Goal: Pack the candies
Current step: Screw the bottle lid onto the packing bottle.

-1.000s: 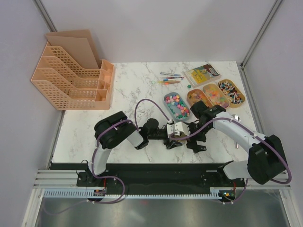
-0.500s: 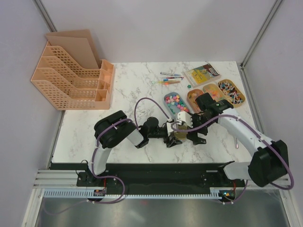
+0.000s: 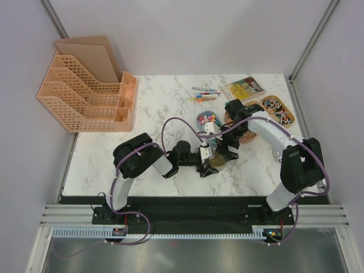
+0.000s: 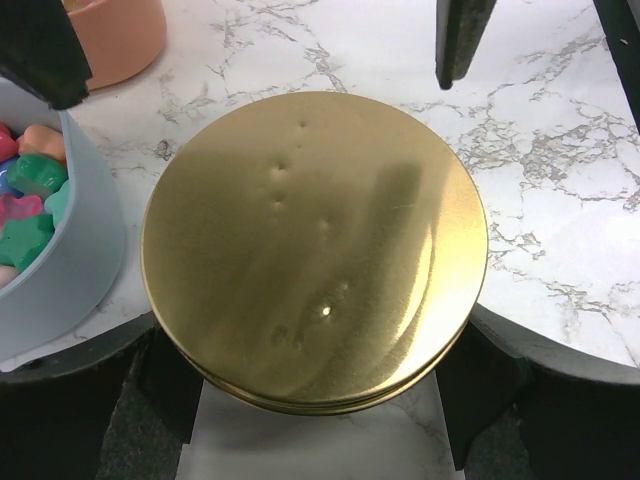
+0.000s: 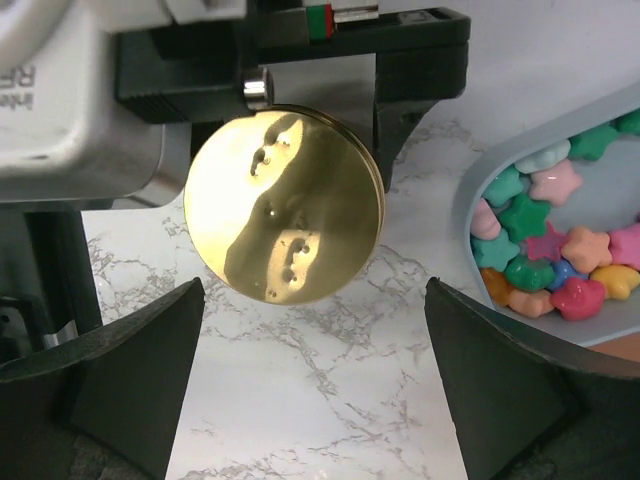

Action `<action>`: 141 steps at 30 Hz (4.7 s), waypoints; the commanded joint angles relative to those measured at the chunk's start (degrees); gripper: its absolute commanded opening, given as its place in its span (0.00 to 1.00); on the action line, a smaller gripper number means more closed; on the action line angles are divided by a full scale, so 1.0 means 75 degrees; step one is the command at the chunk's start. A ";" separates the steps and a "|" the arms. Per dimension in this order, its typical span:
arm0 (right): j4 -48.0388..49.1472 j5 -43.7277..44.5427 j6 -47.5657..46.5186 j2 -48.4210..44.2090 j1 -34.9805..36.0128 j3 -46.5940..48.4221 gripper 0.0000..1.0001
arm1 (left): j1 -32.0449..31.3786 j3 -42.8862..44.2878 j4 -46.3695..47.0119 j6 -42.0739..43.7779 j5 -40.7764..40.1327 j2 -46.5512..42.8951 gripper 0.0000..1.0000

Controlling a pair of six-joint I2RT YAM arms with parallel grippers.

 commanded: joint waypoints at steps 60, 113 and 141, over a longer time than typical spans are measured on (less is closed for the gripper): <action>0.0284 -0.0899 -0.2363 -0.0593 -0.0022 -0.0635 0.98 | 0.0159 -0.0080 -0.2157 0.0127 -0.0770 0.0690 0.02; 0.0870 -0.0524 -0.1216 -0.0089 0.0448 -0.1091 0.80 | 0.0171 0.0026 -0.2357 0.0127 -0.0851 0.0760 0.02; 0.2429 -0.0465 0.2920 -0.1026 0.0331 -0.3212 0.48 | 0.0194 0.0084 -0.2427 0.0045 -0.1074 0.0842 0.02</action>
